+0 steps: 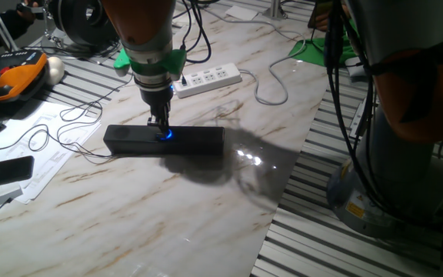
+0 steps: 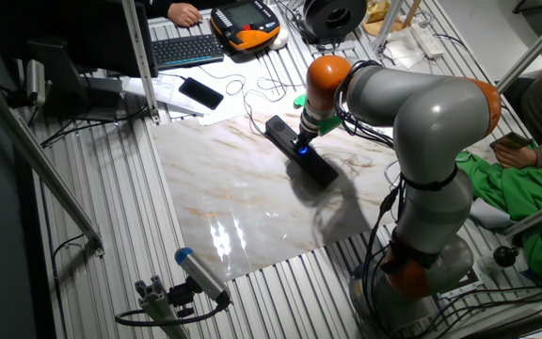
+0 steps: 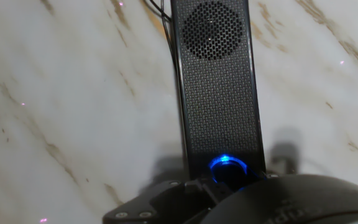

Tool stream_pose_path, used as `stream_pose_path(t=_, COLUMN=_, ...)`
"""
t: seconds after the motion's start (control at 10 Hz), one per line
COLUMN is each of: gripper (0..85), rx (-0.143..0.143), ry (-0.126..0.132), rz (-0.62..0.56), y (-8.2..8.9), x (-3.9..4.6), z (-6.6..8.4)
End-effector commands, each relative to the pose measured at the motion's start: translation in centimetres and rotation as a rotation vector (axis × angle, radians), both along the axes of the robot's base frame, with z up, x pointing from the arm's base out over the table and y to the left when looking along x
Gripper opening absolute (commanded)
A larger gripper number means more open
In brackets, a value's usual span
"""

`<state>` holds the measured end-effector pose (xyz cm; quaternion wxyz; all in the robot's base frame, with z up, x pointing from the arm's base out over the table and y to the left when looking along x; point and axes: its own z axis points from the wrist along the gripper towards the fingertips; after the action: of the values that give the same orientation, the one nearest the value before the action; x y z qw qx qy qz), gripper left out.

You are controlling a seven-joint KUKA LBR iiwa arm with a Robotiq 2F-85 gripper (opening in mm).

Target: Turn the knob to increase the volume of the speaker

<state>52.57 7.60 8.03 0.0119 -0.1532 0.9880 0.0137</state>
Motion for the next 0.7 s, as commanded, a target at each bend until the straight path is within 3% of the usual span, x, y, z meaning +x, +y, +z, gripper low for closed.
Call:
stream_pose_path(t=0.0, gripper=0.0, rx=0.000, ry=0.000, rz=-0.022, y=0.06, x=0.00, z=0.00)
stream_pose_path(t=0.2, gripper=0.0, rx=-0.011, ry=-0.012, rz=-0.065, y=0.14, x=0.02, z=0.02)
stream_pose_path(t=0.6, gripper=0.0, rx=-0.019, ry=-0.005, rz=-0.172, y=0.12, x=0.03, z=0.07)
